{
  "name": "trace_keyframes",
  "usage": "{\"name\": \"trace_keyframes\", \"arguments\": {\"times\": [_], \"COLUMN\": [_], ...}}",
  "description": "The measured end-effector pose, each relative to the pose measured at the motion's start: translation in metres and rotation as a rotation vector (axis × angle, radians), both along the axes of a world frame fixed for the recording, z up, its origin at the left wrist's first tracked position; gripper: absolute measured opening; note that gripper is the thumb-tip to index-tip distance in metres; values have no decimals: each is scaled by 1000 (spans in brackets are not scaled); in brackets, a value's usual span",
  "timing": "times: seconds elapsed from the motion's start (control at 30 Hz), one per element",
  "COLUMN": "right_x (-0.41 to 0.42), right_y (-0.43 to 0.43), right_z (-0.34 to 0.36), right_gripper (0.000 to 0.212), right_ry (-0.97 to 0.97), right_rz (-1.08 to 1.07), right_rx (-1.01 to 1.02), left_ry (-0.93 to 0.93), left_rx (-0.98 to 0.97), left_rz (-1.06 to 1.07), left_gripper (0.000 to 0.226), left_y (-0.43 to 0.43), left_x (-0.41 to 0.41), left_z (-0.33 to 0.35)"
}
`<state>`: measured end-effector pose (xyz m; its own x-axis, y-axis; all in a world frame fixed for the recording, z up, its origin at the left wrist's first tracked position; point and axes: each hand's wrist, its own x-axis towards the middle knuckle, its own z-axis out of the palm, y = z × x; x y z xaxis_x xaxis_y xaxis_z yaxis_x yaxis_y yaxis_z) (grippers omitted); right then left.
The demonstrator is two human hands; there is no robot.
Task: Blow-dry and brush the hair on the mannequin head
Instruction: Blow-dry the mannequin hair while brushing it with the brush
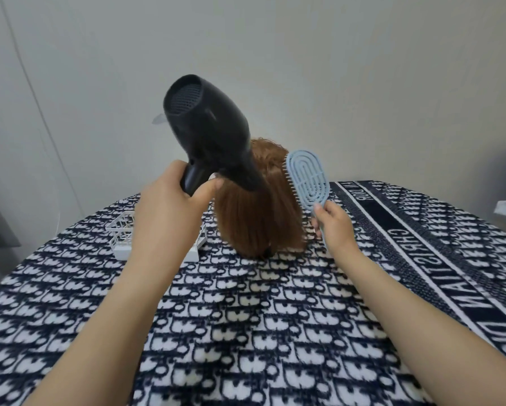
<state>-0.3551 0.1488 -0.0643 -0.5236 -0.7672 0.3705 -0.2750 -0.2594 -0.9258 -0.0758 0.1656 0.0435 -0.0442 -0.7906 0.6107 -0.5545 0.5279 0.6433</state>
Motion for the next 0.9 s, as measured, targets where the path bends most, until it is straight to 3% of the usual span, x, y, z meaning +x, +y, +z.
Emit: {"name": "trace_keyframes", "arguments": {"times": [0.2, 0.4, 0.9], "right_x": [-10, -16, -11], "right_y": [3, 3, 3], "right_z": [5, 3, 10], "right_gripper": [28, 30, 30], "right_ry": [-261, -352, -358], "right_rz": [22, -9, -9], "right_rx": [175, 218, 219], "left_ry": [10, -41, -21], "left_rx": [8, -56, -57], "left_rz": [-59, -20, -63], "left_gripper": [29, 31, 31], "left_y": [0, -2, -13], "left_x": [-16, -24, -46], "left_z": [1, -3, 12]}}
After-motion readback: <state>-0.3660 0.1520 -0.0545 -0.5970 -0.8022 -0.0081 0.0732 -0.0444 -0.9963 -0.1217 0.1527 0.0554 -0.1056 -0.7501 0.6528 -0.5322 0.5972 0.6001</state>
